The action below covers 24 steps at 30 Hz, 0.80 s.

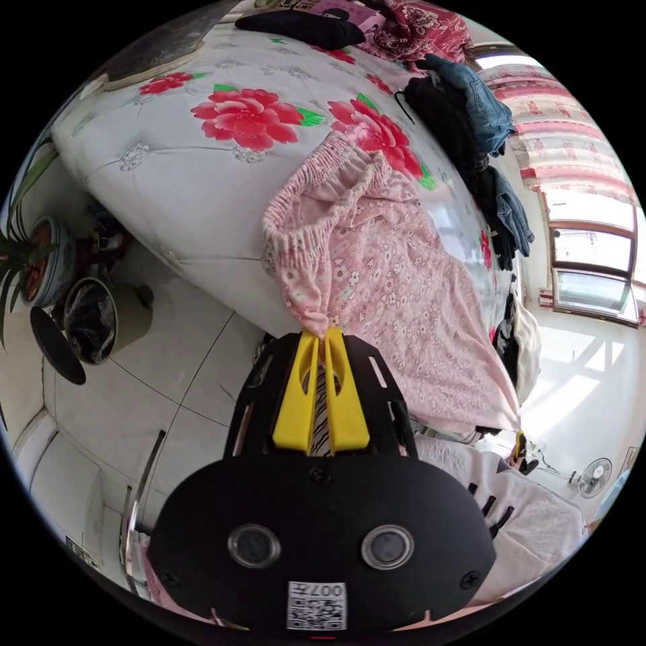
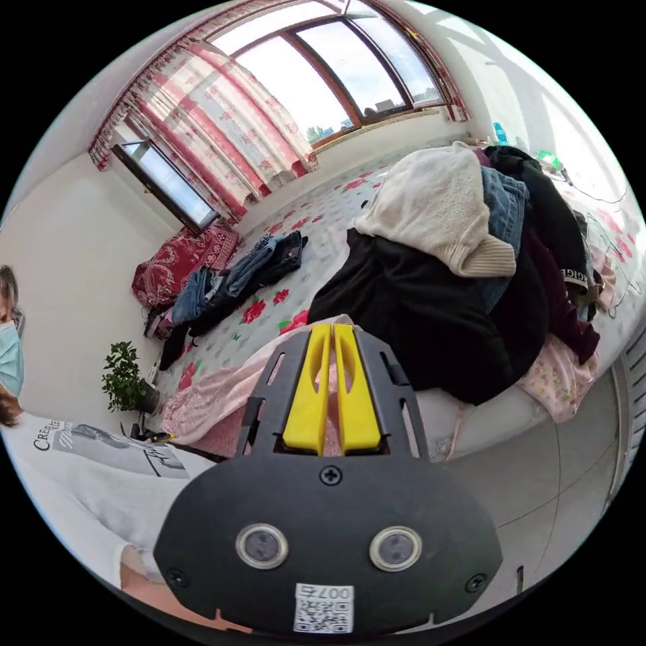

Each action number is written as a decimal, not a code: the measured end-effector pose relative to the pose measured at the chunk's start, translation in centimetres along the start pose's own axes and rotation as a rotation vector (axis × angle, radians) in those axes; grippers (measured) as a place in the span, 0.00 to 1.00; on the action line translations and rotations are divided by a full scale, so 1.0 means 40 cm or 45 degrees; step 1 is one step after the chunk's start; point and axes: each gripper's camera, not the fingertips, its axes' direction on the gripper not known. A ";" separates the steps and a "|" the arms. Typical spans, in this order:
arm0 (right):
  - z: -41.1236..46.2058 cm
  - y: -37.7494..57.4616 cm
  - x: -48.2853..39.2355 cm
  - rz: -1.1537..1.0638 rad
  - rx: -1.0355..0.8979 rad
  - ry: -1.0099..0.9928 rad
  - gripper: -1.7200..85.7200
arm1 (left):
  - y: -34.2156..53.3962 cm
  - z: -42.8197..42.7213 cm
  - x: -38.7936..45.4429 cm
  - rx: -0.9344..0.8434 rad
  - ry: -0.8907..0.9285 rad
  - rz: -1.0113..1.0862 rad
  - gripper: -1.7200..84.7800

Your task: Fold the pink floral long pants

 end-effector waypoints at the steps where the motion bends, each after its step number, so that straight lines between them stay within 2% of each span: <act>1: 0.034 0.028 0.026 0.038 -0.088 0.103 0.02 | 0.005 0.006 -0.001 -0.009 -0.005 0.005 0.01; 3: 0.105 0.085 0.095 0.177 -0.250 0.202 0.02 | 0.015 0.011 -0.005 -0.006 0.007 0.010 0.01; 5: 0.188 0.165 0.188 0.454 -0.382 0.238 0.03 | 0.032 0.009 -0.005 0.012 0.015 0.022 0.03; 9: 0.245 0.216 0.196 0.538 -0.364 0.294 0.05 | 0.067 -0.019 0.000 0.027 0.004 0.027 0.07; 12: 0.287 0.187 0.118 0.397 -0.311 0.322 0.05 | 0.093 -0.068 0.029 0.098 -0.047 0.078 0.08; 15: 0.386 0.123 -0.015 0.127 -0.355 0.266 0.06 | 0.092 -0.130 0.090 0.229 -0.121 0.175 0.08; 19: 0.611 0.051 -0.250 -0.233 -0.472 0.021 0.07 | 0.030 -0.161 0.187 0.379 -0.144 0.341 0.10; 24: 0.929 0.037 -0.561 -0.493 -0.649 -0.345 0.08 | -0.126 -0.049 0.259 0.263 -0.175 0.435 0.12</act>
